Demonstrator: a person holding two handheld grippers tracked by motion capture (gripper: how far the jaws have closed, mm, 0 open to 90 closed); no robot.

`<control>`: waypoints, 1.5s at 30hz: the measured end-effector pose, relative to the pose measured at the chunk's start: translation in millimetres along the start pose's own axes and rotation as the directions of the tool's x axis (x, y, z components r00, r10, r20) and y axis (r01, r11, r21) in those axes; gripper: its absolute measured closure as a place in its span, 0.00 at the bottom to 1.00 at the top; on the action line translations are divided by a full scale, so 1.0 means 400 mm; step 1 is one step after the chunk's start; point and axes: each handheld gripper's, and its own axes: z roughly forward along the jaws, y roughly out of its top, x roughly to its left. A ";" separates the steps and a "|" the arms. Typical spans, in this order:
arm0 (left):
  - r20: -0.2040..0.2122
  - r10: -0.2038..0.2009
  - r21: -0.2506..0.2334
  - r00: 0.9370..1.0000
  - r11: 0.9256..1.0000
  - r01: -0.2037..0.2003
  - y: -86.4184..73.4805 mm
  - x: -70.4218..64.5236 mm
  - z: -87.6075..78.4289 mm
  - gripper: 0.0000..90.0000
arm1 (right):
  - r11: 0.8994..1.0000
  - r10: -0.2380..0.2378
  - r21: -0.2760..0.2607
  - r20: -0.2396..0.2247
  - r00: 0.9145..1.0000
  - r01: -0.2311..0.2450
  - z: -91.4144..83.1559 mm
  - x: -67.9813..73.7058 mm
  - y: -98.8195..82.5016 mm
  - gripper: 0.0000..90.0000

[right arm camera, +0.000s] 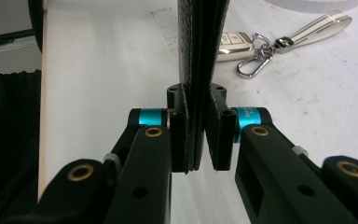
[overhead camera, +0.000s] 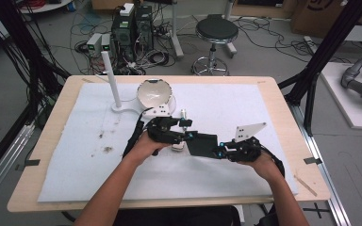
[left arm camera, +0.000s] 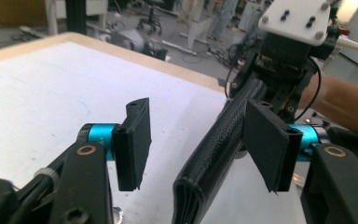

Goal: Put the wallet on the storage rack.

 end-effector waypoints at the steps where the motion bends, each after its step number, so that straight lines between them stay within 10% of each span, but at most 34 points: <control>1: 0.000 0.000 0.000 1.000 1.000 0.000 0.000 0.000 0.000 0.51 | 1.000 -0.002 -0.001 -0.003 1.000 0.002 0.001 0.000 0.003 0.91; 8: 0.072 0.043 0.056 0.996 0.997 -0.047 -0.009 -0.009 0.010 0.83 | 1.000 0.021 -0.012 -0.004 1.000 -0.021 -0.011 -0.010 -0.006 0.90; 14: 0.110 0.017 -0.017 0.994 1.000 -0.015 -0.016 -0.016 -0.001 0.87 | 0.996 0.047 -0.077 0.001 0.999 -0.047 -0.028 -0.016 -0.010 0.87; 19: 0.125 -0.021 -0.111 0.992 0.993 0.035 -0.023 -0.007 -0.020 0.88 | 0.983 0.111 -0.152 0.027 0.993 -0.106 -0.037 -0.029 -0.023 0.63; 28: 0.162 -0.055 -0.203 0.985 0.975 0.088 -0.021 -0.004 -0.039 0.88 | 0.969 0.102 -0.224 -0.034 0.994 -0.107 -0.029 -0.033 -0.042 0.81; 36: 0.130 -0.021 -0.103 0.991 0.994 0.035 -0.030 -0.005 -0.054 0.84 | 0.976 0.061 -0.206 -0.073 0.995 -0.075 -0.033 -0.025 -0.039 0.88; 39: 0.114 -0.008 0.002 0.994 1.000 0.008 -0.039 -0.008 -0.051 0.79 | 0.976 0.066 -0.203 -0.080 0.995 -0.081 -0.036 -0.027 -0.036 0.88; 45: 0.123 0.015 0.036 0.992 0.999 -0.020 -0.046 -0.012 -0.047 0.84 | 0.978 0.075 -0.191 -0.082 0.994 -0.089 -0.040 -0.029 -0.033 0.88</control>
